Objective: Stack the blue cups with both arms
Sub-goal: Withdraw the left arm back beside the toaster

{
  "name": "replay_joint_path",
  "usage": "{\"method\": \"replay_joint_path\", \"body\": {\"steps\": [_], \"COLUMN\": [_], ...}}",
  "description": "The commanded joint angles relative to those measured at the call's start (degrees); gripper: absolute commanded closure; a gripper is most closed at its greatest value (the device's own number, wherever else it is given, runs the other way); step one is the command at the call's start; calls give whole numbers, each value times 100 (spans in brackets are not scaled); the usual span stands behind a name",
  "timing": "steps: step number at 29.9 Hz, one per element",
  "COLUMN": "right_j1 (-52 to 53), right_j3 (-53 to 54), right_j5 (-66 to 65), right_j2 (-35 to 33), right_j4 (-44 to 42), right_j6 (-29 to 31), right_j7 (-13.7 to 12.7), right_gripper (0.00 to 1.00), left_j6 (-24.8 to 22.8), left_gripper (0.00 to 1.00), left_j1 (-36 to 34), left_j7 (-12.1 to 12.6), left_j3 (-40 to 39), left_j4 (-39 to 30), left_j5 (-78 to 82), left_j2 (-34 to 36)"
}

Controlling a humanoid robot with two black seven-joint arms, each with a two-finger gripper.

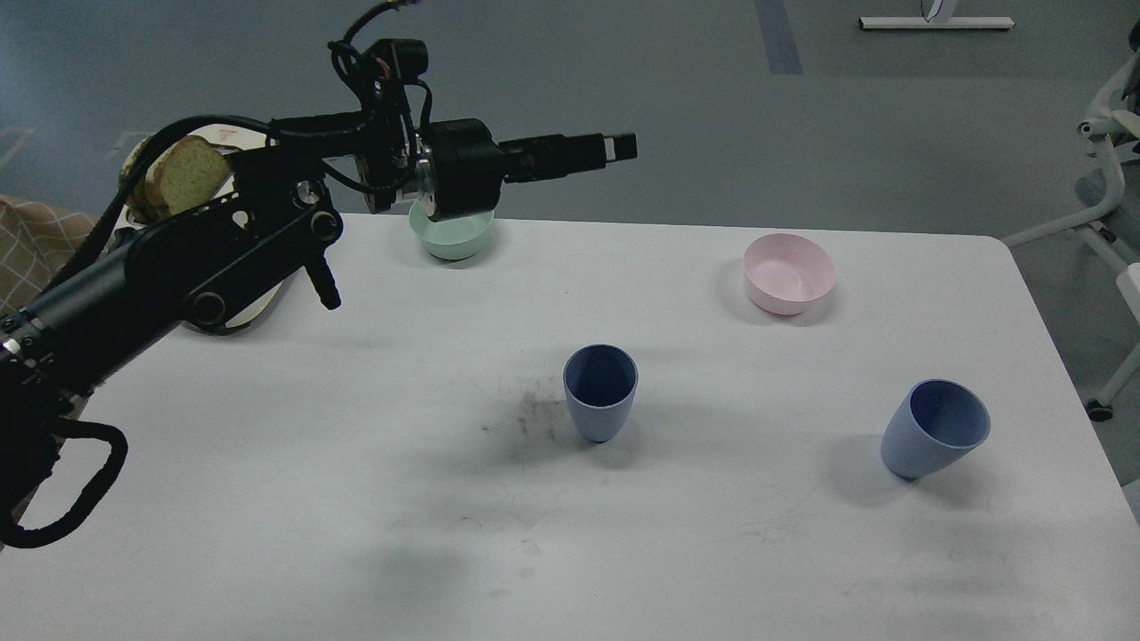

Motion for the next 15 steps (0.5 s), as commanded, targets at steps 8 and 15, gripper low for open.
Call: {"method": "replay_joint_path", "body": {"steps": [8,15], "right_j1": [216,154], "right_j3": [-540,-1260], "right_j5": [-2155,-4333], "right_j2": [-418,-471], "right_j4": [684,1519], "right_j6": [0,0], "right_j7": [11,168], "right_gripper": [0,0], "left_j6": [86,340], "left_gripper": [2,2], "left_j1": [1771,2492], "left_j7": [84,137], "left_j3": [-3059,-3422], "left_j4": [9,-88], "left_j5": [-4330,-4499], "left_j2": [281,228]}}
